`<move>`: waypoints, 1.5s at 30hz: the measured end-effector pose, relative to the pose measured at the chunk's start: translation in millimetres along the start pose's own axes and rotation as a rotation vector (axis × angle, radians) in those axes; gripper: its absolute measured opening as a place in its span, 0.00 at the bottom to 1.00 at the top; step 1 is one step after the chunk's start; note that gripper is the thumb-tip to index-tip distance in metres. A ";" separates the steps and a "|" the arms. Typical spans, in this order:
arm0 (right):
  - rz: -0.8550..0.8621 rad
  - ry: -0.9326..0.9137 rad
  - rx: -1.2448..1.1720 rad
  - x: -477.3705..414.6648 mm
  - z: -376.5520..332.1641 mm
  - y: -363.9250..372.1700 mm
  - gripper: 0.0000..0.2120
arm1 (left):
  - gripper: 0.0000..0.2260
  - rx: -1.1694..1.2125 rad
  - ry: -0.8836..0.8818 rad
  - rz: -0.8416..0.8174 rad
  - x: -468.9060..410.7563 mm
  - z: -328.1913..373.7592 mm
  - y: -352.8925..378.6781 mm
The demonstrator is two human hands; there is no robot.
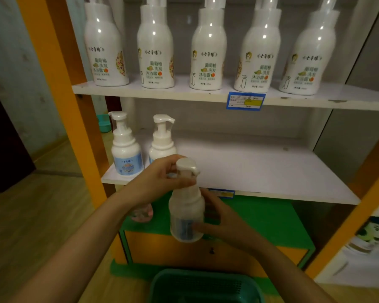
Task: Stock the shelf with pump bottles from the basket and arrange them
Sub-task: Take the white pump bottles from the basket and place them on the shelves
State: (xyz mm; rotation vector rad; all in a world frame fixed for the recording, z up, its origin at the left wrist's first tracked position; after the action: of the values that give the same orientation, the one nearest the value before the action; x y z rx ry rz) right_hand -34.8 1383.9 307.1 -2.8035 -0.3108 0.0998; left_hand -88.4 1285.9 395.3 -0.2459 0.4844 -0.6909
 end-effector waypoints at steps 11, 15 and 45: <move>0.236 -0.095 0.050 -31.0 -32.2 -56.3 0.27 | 0.15 0.226 -0.059 0.324 -28.0 -8.3 -9.8; 0.277 -0.111 0.029 -54.7 -35.8 -73.2 0.27 | 0.18 0.374 -0.264 0.329 -24.5 -59.6 1.9; 0.495 -0.006 0.250 -53.9 0.1 -114.9 0.38 | 0.18 -0.317 0.091 0.478 -17.2 -50.1 21.9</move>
State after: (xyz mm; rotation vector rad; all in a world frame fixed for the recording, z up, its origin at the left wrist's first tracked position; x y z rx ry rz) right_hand -110.5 1478.1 345.5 -2.5670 0.3748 0.2401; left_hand -113.1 1310.7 349.8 -0.3811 0.7115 -0.1559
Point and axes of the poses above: each hand's wrist, its own x-axis away from the middle knuckle, its own y-axis out of the palm, z = x × y, the point moved 9 cm from there along -x, towards the middle knuckle, and after that the axes turned 6 degrees about y, right-handed, at the moved point
